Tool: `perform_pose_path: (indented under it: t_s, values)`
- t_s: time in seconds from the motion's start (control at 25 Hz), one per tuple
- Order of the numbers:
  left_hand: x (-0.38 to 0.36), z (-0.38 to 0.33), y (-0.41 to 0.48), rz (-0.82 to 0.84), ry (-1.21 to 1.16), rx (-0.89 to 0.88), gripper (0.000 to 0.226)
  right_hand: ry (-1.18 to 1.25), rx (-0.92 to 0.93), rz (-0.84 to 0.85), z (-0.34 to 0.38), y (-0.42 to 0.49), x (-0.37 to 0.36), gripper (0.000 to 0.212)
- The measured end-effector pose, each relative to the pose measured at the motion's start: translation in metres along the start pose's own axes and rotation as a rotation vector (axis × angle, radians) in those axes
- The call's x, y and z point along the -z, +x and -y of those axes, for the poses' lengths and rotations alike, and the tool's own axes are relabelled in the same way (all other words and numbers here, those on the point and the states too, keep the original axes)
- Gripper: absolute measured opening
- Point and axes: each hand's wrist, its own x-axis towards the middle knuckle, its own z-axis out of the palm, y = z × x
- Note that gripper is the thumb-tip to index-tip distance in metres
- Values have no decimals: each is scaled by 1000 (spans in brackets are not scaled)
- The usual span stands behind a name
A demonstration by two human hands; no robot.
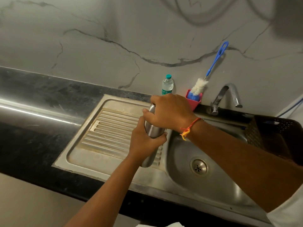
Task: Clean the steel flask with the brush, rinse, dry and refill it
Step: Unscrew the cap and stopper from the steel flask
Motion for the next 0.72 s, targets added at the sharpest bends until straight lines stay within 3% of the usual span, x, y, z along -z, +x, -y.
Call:
perform_pose_path:
  t_s: [0.2,0.32,0.44,0.52,0.6,0.72]
  values:
    - [10,-25,-3,299,-200,-27,59,143,243,38,-20,-9,24,39]
    - [17,-31,-5,449,-264,-11,57,256,381,174,-29,-16,43,32]
    - [17,-28,0,480,-225,-17,54,277,508,340,-30,-18,59,16]
    - [13,-27,0,471,-183,-18,56,351,482,390,-30,-19,68,13]
    - [9,-24,-2,445,-155,-20,64,343,398,336,-35,-20,72,26]
    - [6,-19,-4,412,-64,-34,77,-38,173,375,-43,-21,72,59]
